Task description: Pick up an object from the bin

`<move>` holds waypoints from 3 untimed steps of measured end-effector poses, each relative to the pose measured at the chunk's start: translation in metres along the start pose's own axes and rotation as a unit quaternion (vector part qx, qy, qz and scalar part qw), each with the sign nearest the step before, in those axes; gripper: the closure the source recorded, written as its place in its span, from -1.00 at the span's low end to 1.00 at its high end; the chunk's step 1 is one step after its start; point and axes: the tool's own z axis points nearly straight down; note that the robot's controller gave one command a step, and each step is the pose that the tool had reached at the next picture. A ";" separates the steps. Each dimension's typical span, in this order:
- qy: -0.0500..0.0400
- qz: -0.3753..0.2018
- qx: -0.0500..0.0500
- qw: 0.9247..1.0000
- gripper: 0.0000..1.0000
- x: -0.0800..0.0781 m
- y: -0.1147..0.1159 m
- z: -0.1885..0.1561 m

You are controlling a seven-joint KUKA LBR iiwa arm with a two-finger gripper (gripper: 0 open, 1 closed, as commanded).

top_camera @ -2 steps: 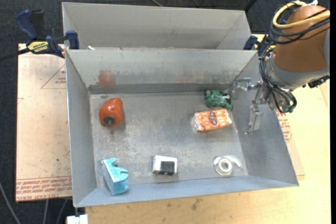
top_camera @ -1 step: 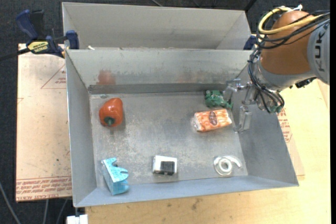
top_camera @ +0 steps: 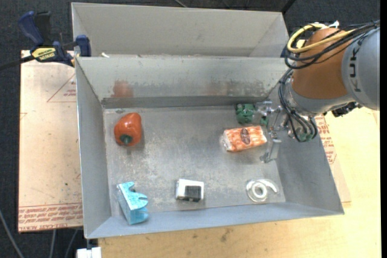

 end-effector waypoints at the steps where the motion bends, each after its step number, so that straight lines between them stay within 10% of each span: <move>1: -0.001 -0.009 0.001 1.000 -1.00 0.019 0.037 0.023; 2: -0.001 -0.081 0.000 0.997 -1.00 0.011 0.060 0.036; 3: -0.001 -0.032 0.000 0.999 -1.00 0.012 0.045 0.034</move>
Offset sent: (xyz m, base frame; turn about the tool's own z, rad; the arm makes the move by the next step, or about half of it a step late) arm 0.0079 0.0633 -0.0452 -0.1021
